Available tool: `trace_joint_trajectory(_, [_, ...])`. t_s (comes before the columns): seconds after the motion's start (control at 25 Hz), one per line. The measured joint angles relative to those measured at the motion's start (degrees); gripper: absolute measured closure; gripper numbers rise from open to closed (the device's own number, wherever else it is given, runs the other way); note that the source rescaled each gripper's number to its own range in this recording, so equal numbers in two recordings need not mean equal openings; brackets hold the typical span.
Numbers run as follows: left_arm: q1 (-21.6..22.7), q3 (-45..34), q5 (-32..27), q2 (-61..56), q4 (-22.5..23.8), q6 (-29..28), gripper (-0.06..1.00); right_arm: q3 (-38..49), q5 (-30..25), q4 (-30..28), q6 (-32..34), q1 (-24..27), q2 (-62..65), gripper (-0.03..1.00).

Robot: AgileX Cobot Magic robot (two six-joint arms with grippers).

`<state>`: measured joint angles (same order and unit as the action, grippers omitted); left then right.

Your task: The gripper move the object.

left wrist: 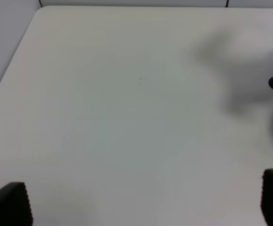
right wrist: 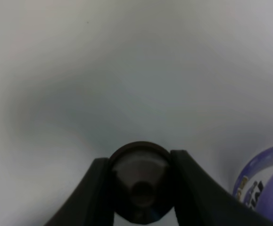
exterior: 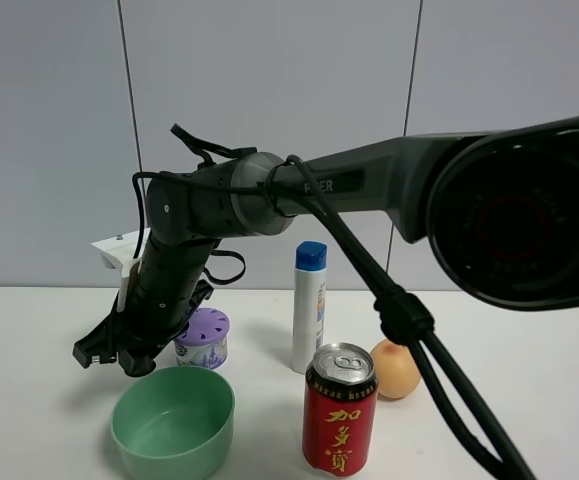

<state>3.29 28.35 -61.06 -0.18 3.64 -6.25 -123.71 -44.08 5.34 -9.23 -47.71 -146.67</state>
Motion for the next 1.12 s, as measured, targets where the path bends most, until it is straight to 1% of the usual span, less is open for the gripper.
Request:
trace_joint_trajectory(0.32, [0.0,0.0,0.0,0.0,0.0,0.0,-0.06,0.0,0.6,0.0,0.0,0.0,-0.4,0.97])
trace_joint_trajectory(0.36, [0.0,0.0,0.0,0.0,0.0,0.0,-0.06,0.0,1.3,0.0,0.0,0.0,-0.4,0.97])
trace_joint_trajectory(0.76, [0.0,0.0,0.0,0.0,0.0,0.0,-0.06,0.0,1.4,0.1,0.0,0.0,-0.4,0.97])
trace_joint_trajectory(1.04, [0.0,0.0,0.0,0.0,0.0,0.0,-0.06,0.0,-0.4,0.4,0.0,0.0,-0.4,0.97])
trace_joint_trajectory(1.08, [0.0,0.0,0.0,0.0,0.0,0.0,-0.06,0.0,-0.4,0.4,0.0,0.0,-0.4,0.96])
trace_joint_trajectory(1.12, [0.0,0.0,0.0,0.0,0.0,0.0,-0.06,0.0,-0.4,0.4,0.0,0.0,-0.4,0.93])
